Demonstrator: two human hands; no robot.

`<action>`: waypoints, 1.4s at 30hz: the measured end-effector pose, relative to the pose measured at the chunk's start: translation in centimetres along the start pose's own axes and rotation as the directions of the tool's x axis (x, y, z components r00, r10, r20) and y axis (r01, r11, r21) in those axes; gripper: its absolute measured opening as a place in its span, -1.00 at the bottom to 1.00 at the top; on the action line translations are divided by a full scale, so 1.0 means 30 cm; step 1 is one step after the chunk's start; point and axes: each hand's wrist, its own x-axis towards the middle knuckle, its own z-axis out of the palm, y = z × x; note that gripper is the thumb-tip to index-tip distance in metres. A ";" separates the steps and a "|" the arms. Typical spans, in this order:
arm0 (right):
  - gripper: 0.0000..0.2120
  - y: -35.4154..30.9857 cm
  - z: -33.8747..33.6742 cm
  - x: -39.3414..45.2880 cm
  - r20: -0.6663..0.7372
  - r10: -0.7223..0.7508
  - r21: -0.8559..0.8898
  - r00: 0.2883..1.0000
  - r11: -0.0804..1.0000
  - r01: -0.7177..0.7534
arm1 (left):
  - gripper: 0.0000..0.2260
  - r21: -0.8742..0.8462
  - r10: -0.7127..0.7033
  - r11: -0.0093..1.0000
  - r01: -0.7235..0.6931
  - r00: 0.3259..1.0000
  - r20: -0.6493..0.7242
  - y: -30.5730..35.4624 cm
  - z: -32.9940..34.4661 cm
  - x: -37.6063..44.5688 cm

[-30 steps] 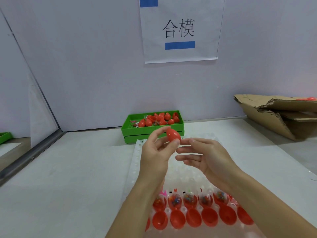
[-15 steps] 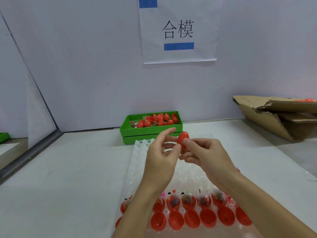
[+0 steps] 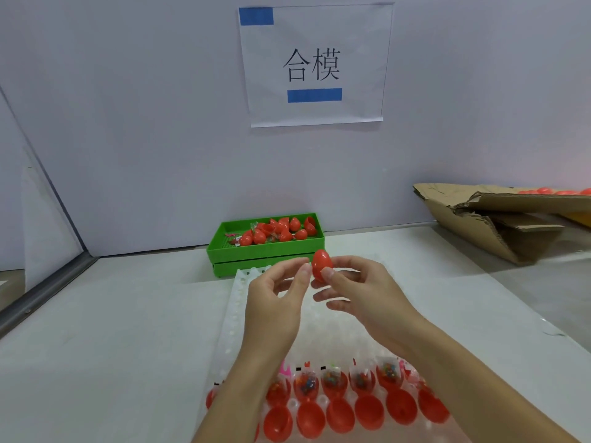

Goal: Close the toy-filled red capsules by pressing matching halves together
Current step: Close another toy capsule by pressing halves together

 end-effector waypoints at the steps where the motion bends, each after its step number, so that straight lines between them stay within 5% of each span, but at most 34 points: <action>1: -0.76 -0.008 -0.011 0.015 -0.023 0.021 0.044 1.000 0.999 -0.020 | -0.92 0.003 -0.011 1.000 0.011 1.000 -0.024 -0.003 -0.001 0.002; 7: -0.76 -0.057 -0.143 0.190 -0.224 0.159 0.532 0.962 0.846 -0.016 | -0.90 0.028 -0.013 0.999 0.015 0.997 -0.076 -0.013 -0.011 0.008; 15: -0.83 -0.186 -0.450 0.516 -0.551 0.224 0.629 0.804 0.745 0.223 | -0.90 0.047 -0.023 0.999 0.027 0.996 -0.089 -0.023 -0.012 0.014; 17: -0.68 -0.186 -0.503 0.556 -0.578 0.278 0.629 0.767 0.750 0.202 | -0.89 0.043 -0.025 0.999 0.029 0.996 -0.084 -0.024 -0.011 0.013; 23: -0.69 -0.047 -0.402 0.451 -0.500 0.210 0.258 0.840 0.962 -0.087 | -0.86 0.070 -0.036 0.997 0.041 0.997 -0.072 -0.024 -0.018 0.016; 29: -0.69 0.049 -0.391 0.289 -0.337 -0.066 -0.257 0.939 0.966 -0.025 | -0.83 0.091 -0.126 0.988 0.128 0.992 -0.018 -0.025 -0.070 0.039; 36: -0.63 0.188 -0.417 0.141 -0.438 -0.156 -0.333 0.885 0.943 0.002 | -0.83 0.187 -0.189 0.964 0.188 0.982 -0.015 -0.037 -0.123 0.055; 42: -0.60 0.167 -0.392 0.105 -0.295 -0.133 -0.455 0.946 0.891 -0.017 | -0.83 0.215 -0.169 0.963 0.162 0.986 0.012 -0.030 -0.118 0.051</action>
